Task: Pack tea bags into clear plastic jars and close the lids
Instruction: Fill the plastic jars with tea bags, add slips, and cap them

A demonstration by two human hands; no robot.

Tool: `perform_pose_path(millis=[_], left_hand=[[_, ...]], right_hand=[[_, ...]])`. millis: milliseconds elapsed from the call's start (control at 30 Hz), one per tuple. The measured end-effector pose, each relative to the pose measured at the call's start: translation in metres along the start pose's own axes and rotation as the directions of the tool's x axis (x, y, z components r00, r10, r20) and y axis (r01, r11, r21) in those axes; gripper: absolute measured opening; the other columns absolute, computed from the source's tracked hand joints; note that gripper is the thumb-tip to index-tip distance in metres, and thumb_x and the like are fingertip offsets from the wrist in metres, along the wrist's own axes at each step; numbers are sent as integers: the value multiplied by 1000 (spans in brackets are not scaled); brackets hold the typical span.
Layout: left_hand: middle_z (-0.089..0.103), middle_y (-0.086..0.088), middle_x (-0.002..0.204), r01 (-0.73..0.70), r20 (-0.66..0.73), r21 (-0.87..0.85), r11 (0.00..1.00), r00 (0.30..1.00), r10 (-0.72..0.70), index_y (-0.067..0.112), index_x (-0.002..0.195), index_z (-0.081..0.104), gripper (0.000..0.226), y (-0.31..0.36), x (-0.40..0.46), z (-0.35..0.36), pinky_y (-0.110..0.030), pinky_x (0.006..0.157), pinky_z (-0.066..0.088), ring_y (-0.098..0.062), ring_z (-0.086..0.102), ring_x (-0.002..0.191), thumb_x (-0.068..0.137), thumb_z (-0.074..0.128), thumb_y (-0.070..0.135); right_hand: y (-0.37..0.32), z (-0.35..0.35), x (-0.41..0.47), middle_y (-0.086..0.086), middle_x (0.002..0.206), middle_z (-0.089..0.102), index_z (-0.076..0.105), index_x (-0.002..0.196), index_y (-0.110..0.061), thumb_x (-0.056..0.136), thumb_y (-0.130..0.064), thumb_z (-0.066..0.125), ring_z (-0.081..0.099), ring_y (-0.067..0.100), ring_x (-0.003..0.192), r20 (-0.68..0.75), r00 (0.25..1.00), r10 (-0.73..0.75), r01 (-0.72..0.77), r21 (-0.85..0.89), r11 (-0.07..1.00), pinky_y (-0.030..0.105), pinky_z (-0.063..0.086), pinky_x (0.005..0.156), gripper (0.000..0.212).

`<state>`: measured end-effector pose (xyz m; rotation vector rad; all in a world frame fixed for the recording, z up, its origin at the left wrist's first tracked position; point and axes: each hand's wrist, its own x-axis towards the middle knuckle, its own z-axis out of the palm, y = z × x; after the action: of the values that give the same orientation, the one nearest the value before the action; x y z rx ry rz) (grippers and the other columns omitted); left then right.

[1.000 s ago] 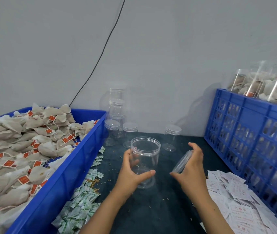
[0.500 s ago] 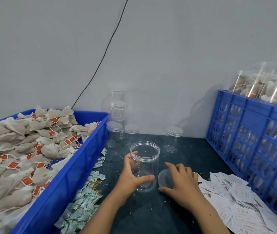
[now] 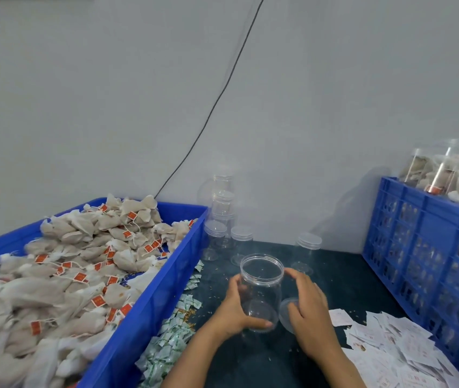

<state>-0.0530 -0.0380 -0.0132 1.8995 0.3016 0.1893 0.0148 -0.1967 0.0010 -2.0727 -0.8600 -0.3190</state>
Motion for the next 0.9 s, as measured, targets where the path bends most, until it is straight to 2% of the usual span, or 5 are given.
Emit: perform_pose_path(millis=[167, 267, 533, 733, 900], left_hand=[[39, -3, 148, 123, 55, 396, 910, 986, -157, 14, 143, 32, 90, 51, -20, -47, -30, 101, 36, -21, 43, 131, 75, 75, 54], [46, -8, 142, 102, 13, 626, 773, 990, -141, 7, 138, 41, 71, 86, -30, -85, -35, 95, 41, -26, 49, 125, 87, 63, 51], [62, -9, 124, 160, -212, 686, 710, 977, -15, 7, 122, 60, 29, 78, -73, -184, -37, 98, 48, -23, 59, 111, 95, 55, 16], [56, -3, 131, 415, -385, 772, 482, 908, -165, 19, 126, 57, 33, 9, -106, -261, -31, 97, 47, -19, 55, 115, 93, 57, 13], [54, 0, 133, 534, -509, 814, 231, 846, -162, 24, 129, 51, 50, -12, -126, -306, -34, 100, 37, -20, 50, 120, 86, 66, 44]], right_hand=[[-31, 1, 13, -2, 116, 56, 57, 116, -15, 71, 21, 51, 51, 21, 110, -259, 966, -8, 43, 128, 991, 50, 41, 100, 58], [-64, 5, 28, -1, 105, 59, 60, 106, -13, 73, 22, 49, 56, 24, 101, -292, 952, -94, 153, 188, 970, 44, 46, 89, 50], [-173, 51, 47, -4, 94, 66, 62, 88, -21, 82, 18, 41, 62, 5, 92, 155, 965, -212, 109, 499, 860, 10, 45, 73, 45], [-211, 106, 47, -3, 95, 65, 63, 92, -18, 88, 10, 44, 60, 7, 92, 358, 907, -219, 18, 487, 873, 10, 45, 72, 34], [-229, 150, 58, 1, 94, 62, 60, 90, -18, 92, 1, 45, 59, 14, 89, 524, 839, -150, -74, 382, 921, 21, 47, 72, 24]])
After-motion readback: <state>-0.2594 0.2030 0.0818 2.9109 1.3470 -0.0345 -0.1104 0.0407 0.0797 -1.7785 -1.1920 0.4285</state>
